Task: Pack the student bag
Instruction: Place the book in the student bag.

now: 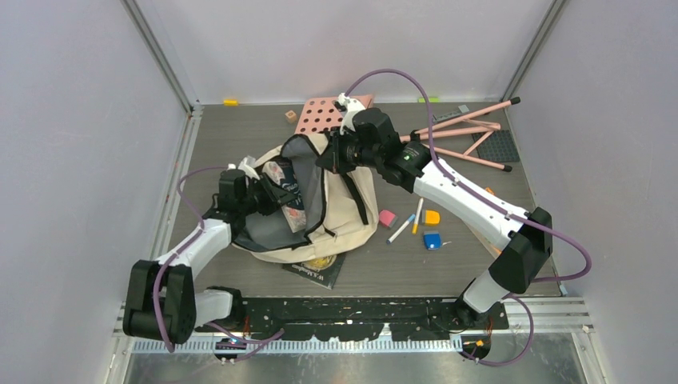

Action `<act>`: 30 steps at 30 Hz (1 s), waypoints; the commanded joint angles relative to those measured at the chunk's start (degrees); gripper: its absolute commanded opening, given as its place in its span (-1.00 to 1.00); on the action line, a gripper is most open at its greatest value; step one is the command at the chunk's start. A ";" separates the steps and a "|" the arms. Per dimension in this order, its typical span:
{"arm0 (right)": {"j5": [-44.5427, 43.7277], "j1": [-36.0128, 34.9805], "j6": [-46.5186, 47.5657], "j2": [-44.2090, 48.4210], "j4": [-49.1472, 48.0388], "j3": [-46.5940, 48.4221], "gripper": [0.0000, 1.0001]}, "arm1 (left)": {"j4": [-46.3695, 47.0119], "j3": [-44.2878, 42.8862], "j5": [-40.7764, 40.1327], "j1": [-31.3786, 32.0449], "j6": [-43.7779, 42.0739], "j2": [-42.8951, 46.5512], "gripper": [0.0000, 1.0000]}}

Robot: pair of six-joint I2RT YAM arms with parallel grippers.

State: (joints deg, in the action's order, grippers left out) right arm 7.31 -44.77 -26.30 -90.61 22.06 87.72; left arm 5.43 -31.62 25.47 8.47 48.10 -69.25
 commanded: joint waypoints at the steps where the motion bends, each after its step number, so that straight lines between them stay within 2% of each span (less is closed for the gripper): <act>1: -1.51 0.24 -0.31 1.76 -5.10 1.39 -0.99 | 10.41 -1.38 -1.36 4.14 0.62 -3.80 -1.00; 4: -1.92 0.21 0.12 1.46 -5.10 1.21 -0.99 | 12.58 -2.14 -3.81 6.55 0.94 -6.64 -1.00; 9: -5.05 0.22 0.83 0.66 -5.16 -0.42 -0.99 | 14.96 -2.46 -13.08 11.46 1.60 -8.41 -0.99; 12: -6.62 0.22 0.66 0.42 -5.87 -2.12 -0.99 | 17.95 -1.20 -17.24 13.51 4.79 -9.12 -0.94; 17: -8.10 0.21 -0.41 -0.10 -7.62 -4.25 -0.99 | 18.60 -0.10 -20.06 14.78 6.56 -10.76 -0.46; 23: -9.45 0.21 -0.51 -0.23 -7.69 -5.45 -0.99 | 6.49 0.32 -24.88 14.73 2.95 -6.29 0.23; 26: -9.55 0.21 -0.57 -0.23 -7.66 -5.92 -0.99 | 3.19 1.49 -28.43 14.73 1.74 -2.47 0.39; 30: -9.32 0.21 -0.42 -0.50 -7.53 -6.01 -0.99 | -1.50 1.29 -29.27 14.73 0.08 0.16 0.49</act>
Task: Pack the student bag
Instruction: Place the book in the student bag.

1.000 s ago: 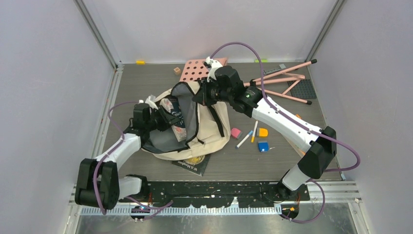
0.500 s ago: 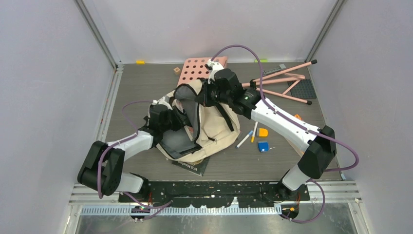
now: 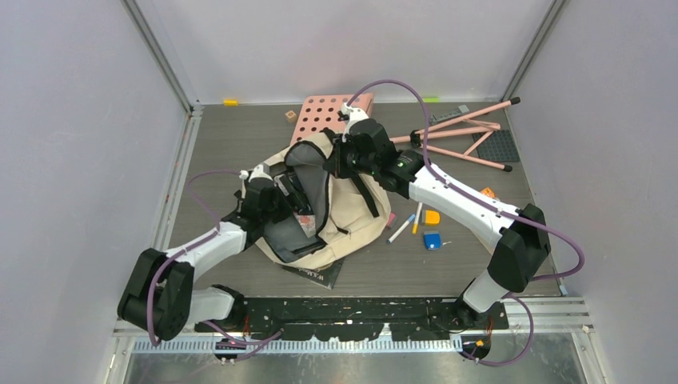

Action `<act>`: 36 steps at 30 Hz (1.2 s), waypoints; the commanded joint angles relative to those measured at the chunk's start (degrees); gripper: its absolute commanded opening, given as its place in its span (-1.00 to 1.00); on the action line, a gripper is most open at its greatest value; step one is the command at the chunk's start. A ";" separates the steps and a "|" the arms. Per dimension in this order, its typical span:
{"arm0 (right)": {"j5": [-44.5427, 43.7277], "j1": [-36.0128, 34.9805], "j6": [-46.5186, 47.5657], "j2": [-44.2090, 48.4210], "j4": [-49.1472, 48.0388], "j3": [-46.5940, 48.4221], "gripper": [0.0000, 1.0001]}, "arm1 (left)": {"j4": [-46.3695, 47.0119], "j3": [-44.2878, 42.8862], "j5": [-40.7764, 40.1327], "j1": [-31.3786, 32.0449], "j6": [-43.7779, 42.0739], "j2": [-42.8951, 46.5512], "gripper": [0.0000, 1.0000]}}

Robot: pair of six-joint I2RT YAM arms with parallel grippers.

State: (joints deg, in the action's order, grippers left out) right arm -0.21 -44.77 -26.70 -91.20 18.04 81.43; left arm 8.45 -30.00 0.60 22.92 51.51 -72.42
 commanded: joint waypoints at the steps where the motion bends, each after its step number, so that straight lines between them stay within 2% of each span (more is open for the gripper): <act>1: -1.68 0.21 -0.07 0.07 -3.48 0.26 -0.99 | -6.00 -0.42 -4.66 0.30 -3.60 3.86 0.53; 5: -1.61 0.21 -0.02 0.10 -3.35 0.13 -0.99 | -9.74 0.24 -6.15 0.29 -3.80 6.36 0.55; 9: -1.43 0.21 0.01 -0.11 -3.28 0.18 -0.99 | -7.21 2.35 -5.04 0.29 -2.81 7.08 0.34; 16: -1.20 0.21 -0.11 -0.29 -3.06 0.32 -0.99 | -0.82 3.72 -1.30 0.29 -1.69 2.15 0.02; 21: -1.22 0.20 -0.19 -0.23 -3.57 -0.08 -0.99 | 6.23 2.88 2.00 1.82 0.59 -3.04 -0.36; 28: -2.56 0.21 -0.74 -1.38 -4.24 -1.50 -0.99 | 9.60 -3.99 -0.11 6.66 2.54 -8.78 -0.44; 36: -3.54 0.21 -1.38 -3.43 -5.34 -2.74 -0.99 | 13.12 -7.53 -3.51 10.62 3.40 -12.90 -0.45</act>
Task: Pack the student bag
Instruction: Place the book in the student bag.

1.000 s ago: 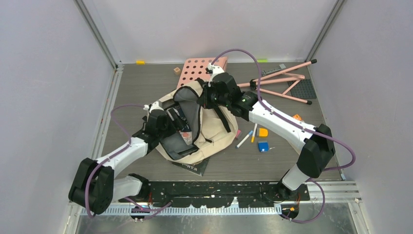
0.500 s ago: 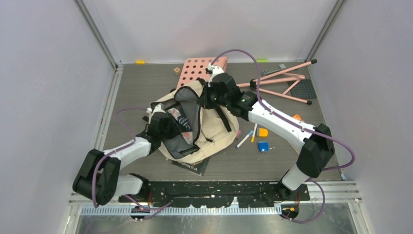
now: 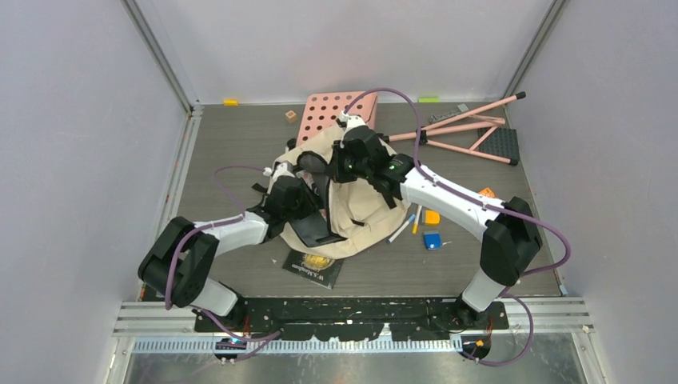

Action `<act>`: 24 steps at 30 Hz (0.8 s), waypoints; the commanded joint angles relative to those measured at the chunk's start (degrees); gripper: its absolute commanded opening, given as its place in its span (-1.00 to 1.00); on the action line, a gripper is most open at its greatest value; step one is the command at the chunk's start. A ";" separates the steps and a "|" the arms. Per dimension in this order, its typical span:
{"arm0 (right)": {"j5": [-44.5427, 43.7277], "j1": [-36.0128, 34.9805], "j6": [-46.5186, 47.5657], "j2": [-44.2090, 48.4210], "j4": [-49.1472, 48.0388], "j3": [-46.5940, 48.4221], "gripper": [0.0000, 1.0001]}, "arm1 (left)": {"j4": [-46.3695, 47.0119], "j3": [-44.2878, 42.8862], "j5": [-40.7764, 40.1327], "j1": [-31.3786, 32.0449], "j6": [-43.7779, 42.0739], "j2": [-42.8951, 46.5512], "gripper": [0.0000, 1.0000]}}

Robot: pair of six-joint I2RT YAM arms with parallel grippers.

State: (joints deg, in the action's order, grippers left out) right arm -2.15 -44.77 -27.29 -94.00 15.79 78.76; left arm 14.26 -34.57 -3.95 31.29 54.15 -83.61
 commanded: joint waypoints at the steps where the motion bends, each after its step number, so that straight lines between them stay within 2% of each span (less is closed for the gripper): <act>1: -1.55 0.21 -0.90 -0.79 -3.11 -0.05 -0.99 | 8.23 -2.89 0.98 2.28 0.78 -1.98 -0.45; 4: -1.70 0.21 -0.94 -0.90 -3.18 0.13 -0.99 | 9.44 -1.92 0.01 2.32 -0.19 -1.69 -0.44; 8: -2.93 0.21 -0.34 0.02 -2.80 0.22 -0.99 | 3.37 -1.09 -3.58 2.25 -2.82 2.86 -0.31; 15: -5.03 0.24 1.50 2.85 -1.23 0.12 -0.99 | -15.83 -3.07 -8.51 2.24 -12.94 17.07 0.14; 19: -7.98 0.26 3.03 4.85 0.24 0.10 -0.99 | -30.21 -5.74 -13.73 2.11 -19.32 26.29 0.60; 24: -11.33 0.53 5.72 6.33 2.44 0.25 -0.99 | -43.03 -8.14 -21.17 0.61 -23.99 30.51 0.86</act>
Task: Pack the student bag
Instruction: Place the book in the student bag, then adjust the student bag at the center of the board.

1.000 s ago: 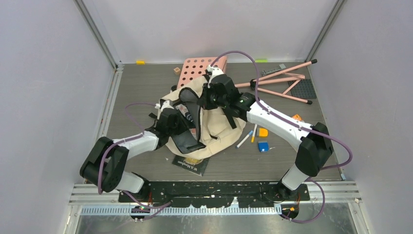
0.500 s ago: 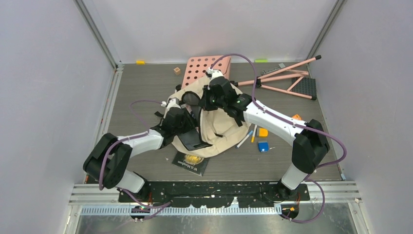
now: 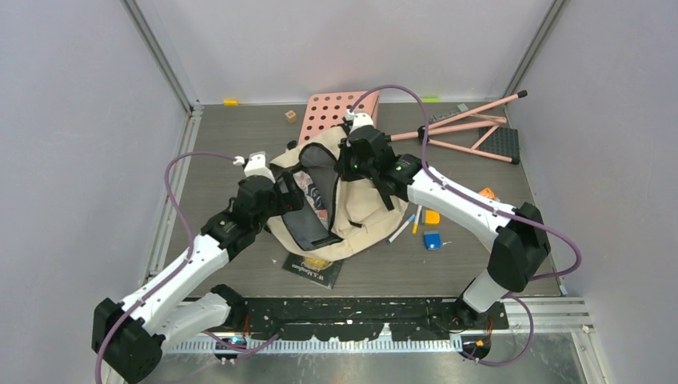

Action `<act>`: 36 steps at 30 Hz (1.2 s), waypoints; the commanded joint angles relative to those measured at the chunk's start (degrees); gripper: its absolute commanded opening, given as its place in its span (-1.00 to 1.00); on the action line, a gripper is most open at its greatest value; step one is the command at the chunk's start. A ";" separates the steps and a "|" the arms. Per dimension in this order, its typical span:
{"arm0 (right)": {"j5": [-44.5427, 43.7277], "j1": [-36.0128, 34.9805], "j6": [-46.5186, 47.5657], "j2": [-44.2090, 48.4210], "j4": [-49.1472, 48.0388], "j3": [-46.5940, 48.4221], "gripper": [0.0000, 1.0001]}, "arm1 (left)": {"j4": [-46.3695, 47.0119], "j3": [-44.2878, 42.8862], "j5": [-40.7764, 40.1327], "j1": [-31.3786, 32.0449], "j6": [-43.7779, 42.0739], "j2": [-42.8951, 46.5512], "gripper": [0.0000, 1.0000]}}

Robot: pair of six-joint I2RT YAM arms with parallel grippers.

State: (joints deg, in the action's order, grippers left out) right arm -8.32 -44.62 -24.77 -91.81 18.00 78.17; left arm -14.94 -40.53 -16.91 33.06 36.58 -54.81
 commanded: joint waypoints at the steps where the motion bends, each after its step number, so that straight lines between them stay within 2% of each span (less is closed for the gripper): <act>1: -5.86 0.53 3.35 4.16 0.91 0.84 -0.99 | -15.05 -2.18 -8.74 -1.61 -6.99 1.69 0.91; 5: -7.49 2.08 3.61 4.79 2.09 -0.04 -0.99 | -16.25 -1.04 -7.80 -4.50 -7.53 -0.72 0.99; 8: -8.02 4.05 3.74 5.52 2.13 -1.44 -0.99 | -13.01 0.84 -2.98 -7.45 -7.28 -4.70 0.98; 11: -8.37 6.96 3.72 5.59 2.06 -3.27 -0.99 | -6.82 2.56 0.23 -9.00 -7.97 -8.10 0.61; 14: -9.05 9.49 2.94 5.00 2.10 -4.62 -0.98 | -5.42 1.69 0.45 -9.40 -8.37 -10.34 -0.08; 15: -9.29 10.61 2.66 4.74 2.12 -5.29 -0.97 | -5.57 1.12 0.28 -9.56 -8.41 -10.63 -0.23; 19: -11.20 12.91 2.41 3.93 2.82 -6.14 -0.80 | -6.57 -0.85 -0.68 -10.82 -8.92 -10.18 -0.66; 23: -11.69 13.78 3.52 4.17 4.47 -5.61 -0.52 | -9.55 -2.98 0.57 -15.03 -9.40 -8.48 -0.82; 25: -11.76 13.85 4.35 4.80 5.91 -4.81 -0.19 | -10.85 -3.96 2.72 -17.60 -9.93 -6.80 -0.85; 26: -11.89 13.81 4.63 5.11 7.10 -4.53 0.09 | -11.30 -4.48 3.63 -18.66 -10.27 -5.89 -0.85; 27: -12.07 13.84 5.06 5.95 7.64 -4.13 0.21 | -11.72 -5.03 4.39 -19.79 -10.79 -5.16 -0.86; 28: -12.18 13.85 5.34 6.89 8.82 -3.97 0.42 | -12.27 -5.60 4.94 -20.77 -11.27 -4.38 -0.85; 30: -12.19 13.98 6.12 8.82 10.45 -3.66 0.62 | -13.90 -6.93 5.73 -22.22 -11.37 -3.43 -0.87; 33: -12.87 14.69 6.34 11.98 13.24 -4.10 0.79 | -15.01 -7.89 7.11 -23.39 -10.13 -2.50 -0.88; 36: -14.98 17.09 4.82 16.02 15.35 -6.21 0.87 | -17.24 -9.51 7.64 -24.42 -9.17 -1.88 -0.87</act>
State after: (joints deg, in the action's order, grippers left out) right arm -17.76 -30.63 -19.68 -83.05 30.00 71.96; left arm -30.52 -45.91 -10.04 10.24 26.79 -58.83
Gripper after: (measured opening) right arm 0.910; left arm 0.067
